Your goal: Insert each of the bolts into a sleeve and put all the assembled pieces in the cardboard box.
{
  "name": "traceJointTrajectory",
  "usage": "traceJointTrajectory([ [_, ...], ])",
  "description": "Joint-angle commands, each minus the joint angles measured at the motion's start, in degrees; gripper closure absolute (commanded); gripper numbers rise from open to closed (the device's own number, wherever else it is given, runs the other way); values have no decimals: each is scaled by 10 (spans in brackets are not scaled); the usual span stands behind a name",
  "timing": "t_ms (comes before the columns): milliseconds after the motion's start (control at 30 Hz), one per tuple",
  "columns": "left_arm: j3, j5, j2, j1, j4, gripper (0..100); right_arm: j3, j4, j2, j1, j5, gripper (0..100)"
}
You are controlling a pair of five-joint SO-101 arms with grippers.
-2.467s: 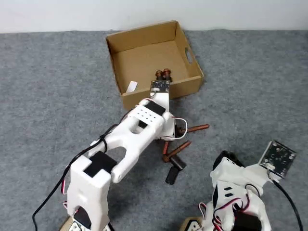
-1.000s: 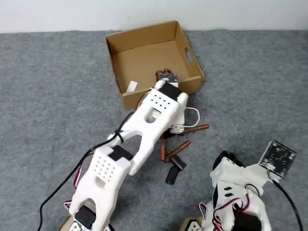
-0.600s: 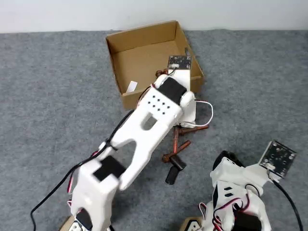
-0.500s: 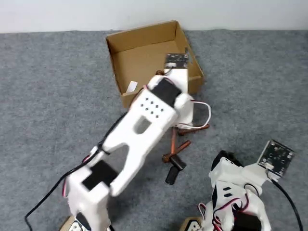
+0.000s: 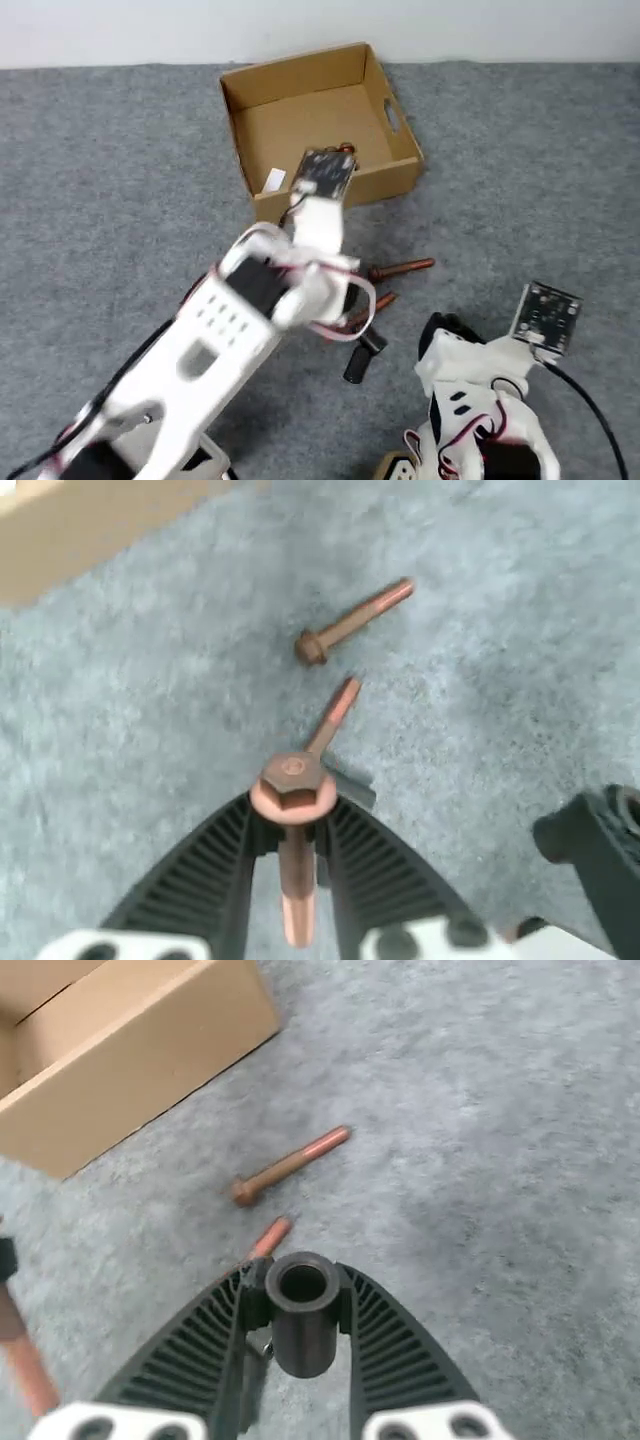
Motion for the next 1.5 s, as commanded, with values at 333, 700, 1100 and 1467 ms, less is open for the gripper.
traceJointTrajectory([
  [333,150,-8,-306,-52,-96,995,-11,-17,0,-209,57,991],
  [700,228,-4,-452,-52,-169,995,-2,-44,0,-316,147,991],
  [1100,307,44,-594,-52,-232,995,40,-177,0,-357,229,991],
  [1467,320,43,-609,5,-187,995,39,-181,0,-357,289,991],
])
